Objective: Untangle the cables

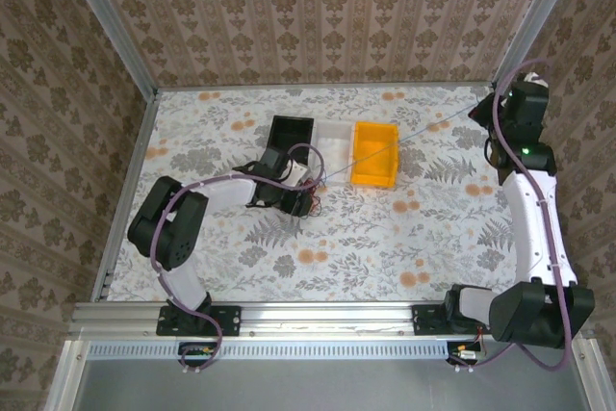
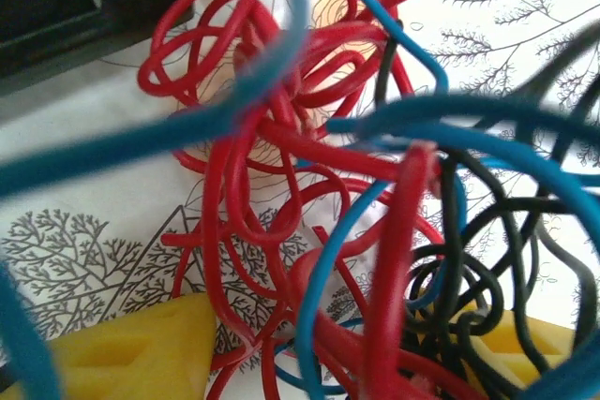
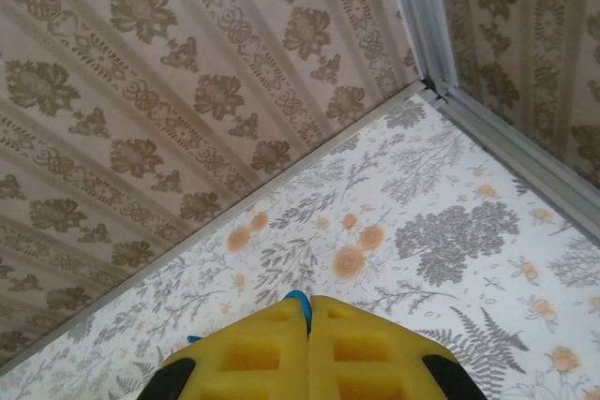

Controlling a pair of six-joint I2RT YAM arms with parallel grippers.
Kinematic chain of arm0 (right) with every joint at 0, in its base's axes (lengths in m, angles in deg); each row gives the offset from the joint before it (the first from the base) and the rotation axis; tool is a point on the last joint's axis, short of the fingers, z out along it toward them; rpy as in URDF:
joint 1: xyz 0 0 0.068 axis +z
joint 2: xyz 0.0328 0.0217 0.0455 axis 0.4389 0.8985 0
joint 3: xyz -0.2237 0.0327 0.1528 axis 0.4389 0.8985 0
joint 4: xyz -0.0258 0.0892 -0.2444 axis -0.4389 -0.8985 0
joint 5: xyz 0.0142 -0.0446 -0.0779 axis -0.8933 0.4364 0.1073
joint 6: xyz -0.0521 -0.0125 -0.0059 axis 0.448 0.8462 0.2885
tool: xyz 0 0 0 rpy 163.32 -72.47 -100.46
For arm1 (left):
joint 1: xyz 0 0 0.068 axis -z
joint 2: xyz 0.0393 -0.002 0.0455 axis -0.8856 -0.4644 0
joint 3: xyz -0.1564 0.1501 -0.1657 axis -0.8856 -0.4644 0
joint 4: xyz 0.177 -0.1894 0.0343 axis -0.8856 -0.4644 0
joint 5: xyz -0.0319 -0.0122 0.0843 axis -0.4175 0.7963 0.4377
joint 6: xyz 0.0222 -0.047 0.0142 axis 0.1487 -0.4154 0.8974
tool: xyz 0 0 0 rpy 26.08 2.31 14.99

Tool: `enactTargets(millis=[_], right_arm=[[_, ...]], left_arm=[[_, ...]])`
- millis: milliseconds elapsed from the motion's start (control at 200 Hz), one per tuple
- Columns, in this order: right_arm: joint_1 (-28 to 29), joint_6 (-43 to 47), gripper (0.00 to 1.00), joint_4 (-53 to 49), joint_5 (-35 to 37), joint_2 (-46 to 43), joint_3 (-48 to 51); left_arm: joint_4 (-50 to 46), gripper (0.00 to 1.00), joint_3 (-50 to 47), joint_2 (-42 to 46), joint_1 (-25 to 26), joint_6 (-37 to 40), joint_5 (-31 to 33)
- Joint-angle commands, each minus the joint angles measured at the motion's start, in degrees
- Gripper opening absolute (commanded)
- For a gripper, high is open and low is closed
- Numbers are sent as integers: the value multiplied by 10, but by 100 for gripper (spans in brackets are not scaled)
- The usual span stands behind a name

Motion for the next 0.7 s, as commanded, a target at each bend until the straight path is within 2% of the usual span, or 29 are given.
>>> enactTargets(millis=[0,270,380,695], right_arm=[[-40,-9,0,-14,27,-18,-24],[-102,-16,0,-29,17,-36,-19],[-127,-21,0,-41,22,-39,-23],[-175,-31,0,-45,13,-56,-17]], left_arm=[[-62,51,-24,-1,-10,-20,47],[-64,51,-38,10,-10,-40,104],[-77,51,-43,15,-10,-52,159],[-83,59,-63,37,-18,-105,258]])
